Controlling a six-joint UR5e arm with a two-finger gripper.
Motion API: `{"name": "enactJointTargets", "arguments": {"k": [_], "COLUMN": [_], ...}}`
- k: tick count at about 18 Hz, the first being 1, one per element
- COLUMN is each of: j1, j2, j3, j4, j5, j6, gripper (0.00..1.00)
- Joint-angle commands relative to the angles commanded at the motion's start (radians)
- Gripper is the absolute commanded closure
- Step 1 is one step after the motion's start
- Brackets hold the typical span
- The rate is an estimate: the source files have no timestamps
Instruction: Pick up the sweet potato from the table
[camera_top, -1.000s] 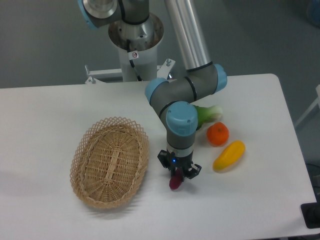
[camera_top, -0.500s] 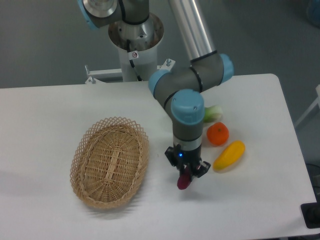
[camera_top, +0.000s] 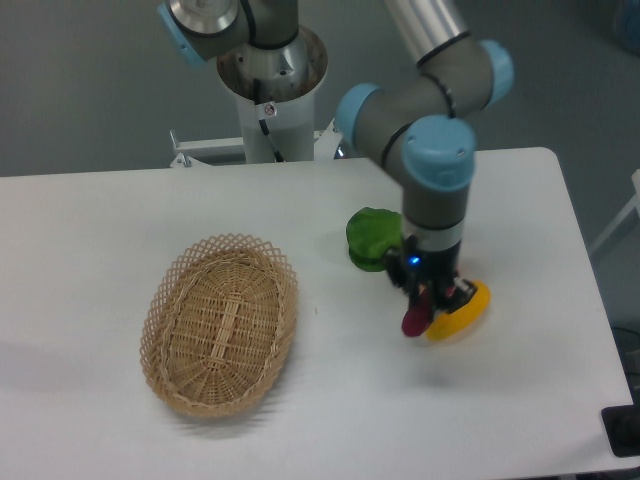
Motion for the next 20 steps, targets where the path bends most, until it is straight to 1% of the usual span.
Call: {"name": "enactJointTargets", "arguments": {"k": [2,3,4,6,20], "j1": [0.023,0.031,0.037,0.054,0.054], "j2": [0.002,0.002,0.009,0.029,0.038], "j3": [0.052,0.069,0.077,0.074,0.069], "j4": [-0.095,-0.128,-0.145,-0.146,-0.143], "j5": [-0.002,-0.002,-0.002,-0.003,-0.005], "j6": [0.026,0.047,0.069,0.089,0.080], "gripper": [0.63,0.63,0.63,0.63,0.62]}}
